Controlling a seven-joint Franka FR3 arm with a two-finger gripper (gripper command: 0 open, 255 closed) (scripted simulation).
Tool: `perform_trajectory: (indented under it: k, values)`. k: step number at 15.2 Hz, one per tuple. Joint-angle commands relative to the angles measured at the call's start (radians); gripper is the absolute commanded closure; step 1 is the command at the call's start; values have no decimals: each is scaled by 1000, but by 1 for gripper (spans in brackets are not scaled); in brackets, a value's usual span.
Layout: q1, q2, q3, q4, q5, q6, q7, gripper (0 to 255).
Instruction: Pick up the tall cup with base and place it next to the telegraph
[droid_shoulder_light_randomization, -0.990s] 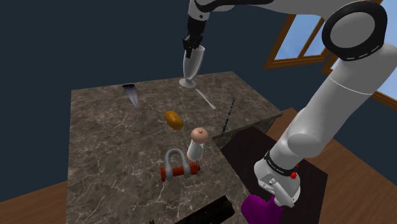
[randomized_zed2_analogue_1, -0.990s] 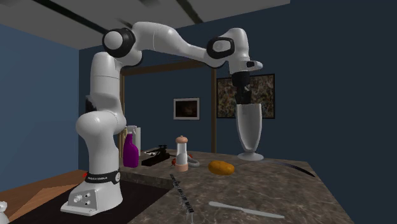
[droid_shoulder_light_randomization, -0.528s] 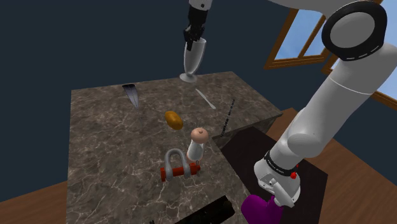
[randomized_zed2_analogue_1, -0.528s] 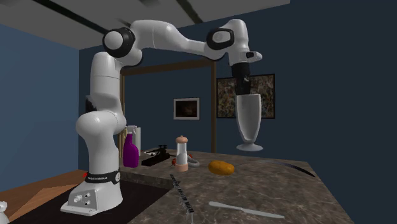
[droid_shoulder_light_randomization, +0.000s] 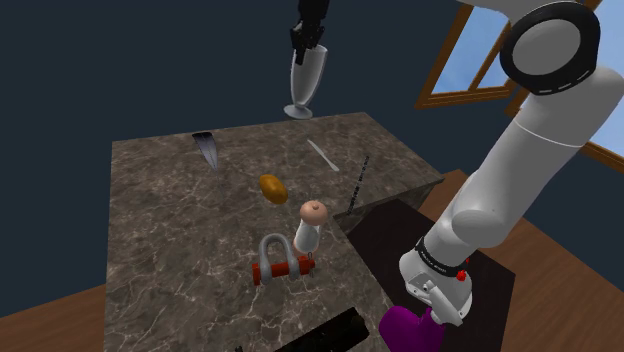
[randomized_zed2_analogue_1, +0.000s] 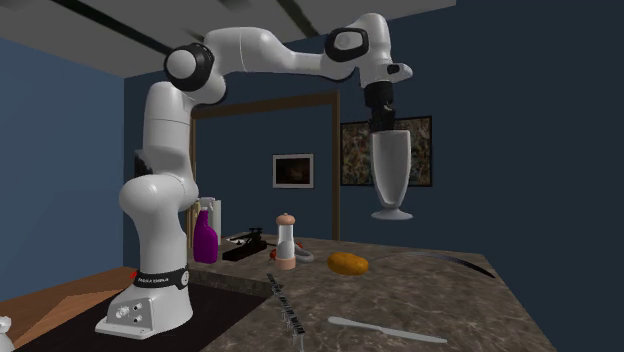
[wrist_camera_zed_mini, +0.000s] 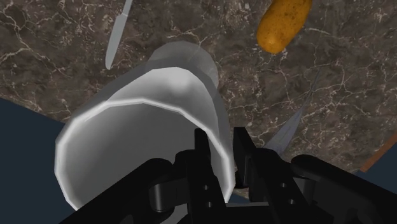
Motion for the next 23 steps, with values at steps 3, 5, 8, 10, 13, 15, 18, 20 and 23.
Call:
perform_trajectory:
  k: [3, 5, 8, 10, 13, 15, 18, 20, 23]
  values:
    - [0, 17, 0, 78, 0, -60, 1, 255]
    - [0, 28, 0, 120, 0, -91, 1, 255]
    - [0, 47, 0, 186, 0, -139, 1, 255]
    - [0, 62, 0, 234, 0, -172, 1, 255]
    - [7, 28, 6, 206, -2, -177, 14, 255]
    - [21, -52, 18, 107, -4, -158, 39, 255]
    - [39, -162, 39, -20, -4, -140, 79, 255]
    - [51, -229, 54, -93, -1, -135, 106, 255]
    - [68, -325, 80, -189, 7, -134, 148, 255]
